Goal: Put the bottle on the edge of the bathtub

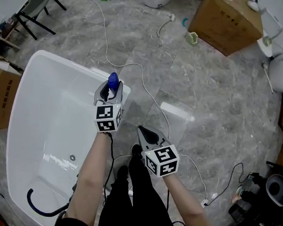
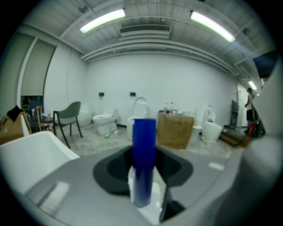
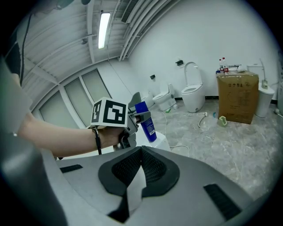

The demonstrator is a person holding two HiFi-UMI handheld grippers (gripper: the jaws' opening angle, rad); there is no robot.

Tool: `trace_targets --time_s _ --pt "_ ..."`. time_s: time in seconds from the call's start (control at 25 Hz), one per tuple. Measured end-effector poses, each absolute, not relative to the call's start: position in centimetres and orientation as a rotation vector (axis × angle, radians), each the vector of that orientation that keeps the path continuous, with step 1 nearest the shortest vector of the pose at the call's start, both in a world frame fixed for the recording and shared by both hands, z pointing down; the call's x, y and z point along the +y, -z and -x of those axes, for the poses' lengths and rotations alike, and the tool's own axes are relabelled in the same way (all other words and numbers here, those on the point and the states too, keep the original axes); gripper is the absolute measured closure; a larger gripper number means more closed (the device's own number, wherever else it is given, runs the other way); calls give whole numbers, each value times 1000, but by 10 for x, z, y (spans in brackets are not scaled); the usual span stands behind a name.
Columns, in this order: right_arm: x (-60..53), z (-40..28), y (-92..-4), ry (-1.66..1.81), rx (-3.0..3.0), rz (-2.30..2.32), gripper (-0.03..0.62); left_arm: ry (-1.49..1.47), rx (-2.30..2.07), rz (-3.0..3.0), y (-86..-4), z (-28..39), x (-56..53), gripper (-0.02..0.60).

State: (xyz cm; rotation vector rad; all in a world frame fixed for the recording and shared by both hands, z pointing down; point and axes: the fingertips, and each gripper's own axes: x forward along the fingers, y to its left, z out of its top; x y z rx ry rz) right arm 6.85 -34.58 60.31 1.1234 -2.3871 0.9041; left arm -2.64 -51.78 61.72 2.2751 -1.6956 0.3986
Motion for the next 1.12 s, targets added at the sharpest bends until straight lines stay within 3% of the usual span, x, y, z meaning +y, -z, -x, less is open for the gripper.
trace_targets --time_s 1.12 --pt "-335 -67 -584 -918 -2402 -1174 591 -461 -1623 -2171 -631 26 -483 393"
